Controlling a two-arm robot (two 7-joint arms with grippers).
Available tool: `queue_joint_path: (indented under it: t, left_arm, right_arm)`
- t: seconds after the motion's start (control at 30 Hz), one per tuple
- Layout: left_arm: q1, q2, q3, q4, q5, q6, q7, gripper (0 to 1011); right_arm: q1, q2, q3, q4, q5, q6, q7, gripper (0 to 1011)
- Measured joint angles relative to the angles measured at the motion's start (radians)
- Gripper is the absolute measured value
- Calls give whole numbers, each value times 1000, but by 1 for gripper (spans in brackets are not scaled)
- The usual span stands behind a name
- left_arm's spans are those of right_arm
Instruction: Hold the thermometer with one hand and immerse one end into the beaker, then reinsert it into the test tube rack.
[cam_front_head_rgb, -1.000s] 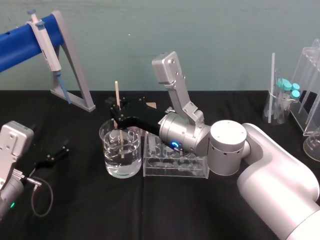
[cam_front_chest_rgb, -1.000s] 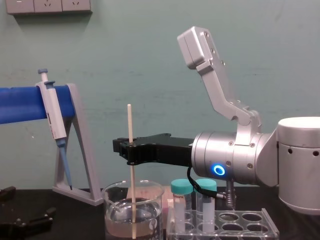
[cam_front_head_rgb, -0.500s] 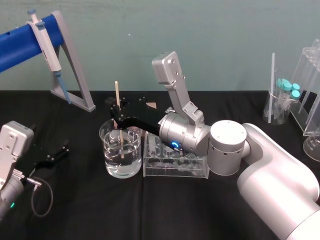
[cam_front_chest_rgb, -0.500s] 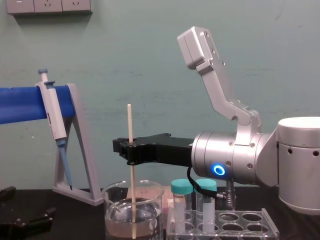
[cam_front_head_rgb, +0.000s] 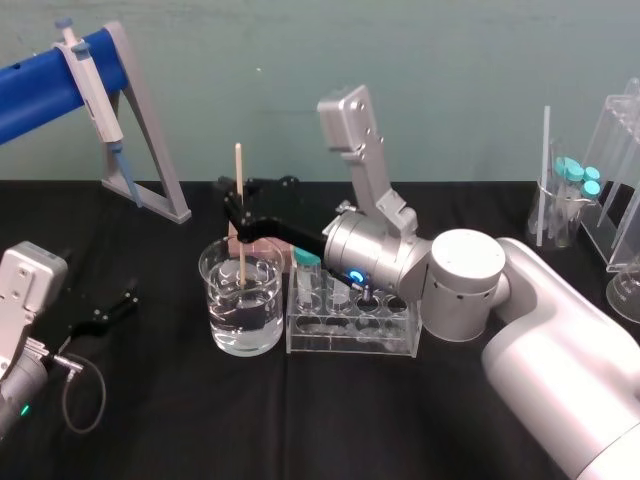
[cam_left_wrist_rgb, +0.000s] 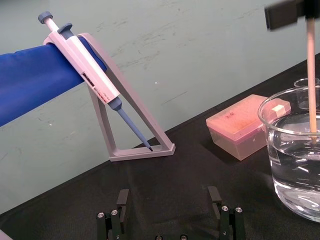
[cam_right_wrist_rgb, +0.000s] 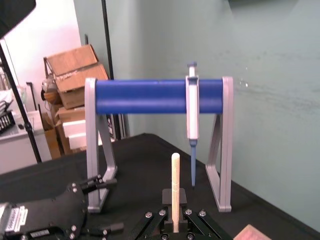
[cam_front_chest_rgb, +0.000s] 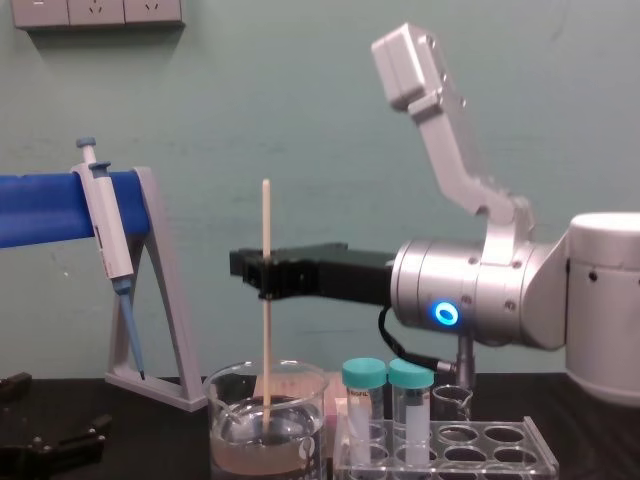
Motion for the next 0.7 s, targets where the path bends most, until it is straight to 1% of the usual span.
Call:
queue_joint_path:
  t: [0.1,0.17,0.33,0.4,0.43,0.53,0.57,0.63,0.67,0.7]
  left_arm:
    - [0,0,0,0,0,0,0,1004]
    - [0,0,0,0,0,0,0,1004]
    - [0,0,0,0,0,0,0,1004]
    - [0,0,0,0,0,0,0,1004]
    - [0,0,0,0,0,0,0,1004]
    - [0,0,0,0,0,0,0,1004]
    - [0,0,0,0,0,0,0,1004]
    - [0,0,0,0,0,0,0,1004]
    - [0,0,0,0,0,0,0,1004]
    - [0,0,0,0,0,0,0,1004]
  right_arm:
    - [-2,9,16,-42,15,19,6,49]
    - [-2,12,19,-53,18,23,6,49]
    - [0,42,36,-145,26,70,-7,49]
    - [0,61,48,-191,30,96,-20,49]
    - [-1,77,58,-225,36,118,-29,49]
    - [-7,103,78,-276,49,151,-44,49]
    - [-13,121,95,-312,60,172,-56,49]
    - [-20,138,110,-339,70,189,-66,49]
    - [-28,157,127,-372,80,206,-79,49]
    - [-33,167,136,-387,84,215,-87,49]
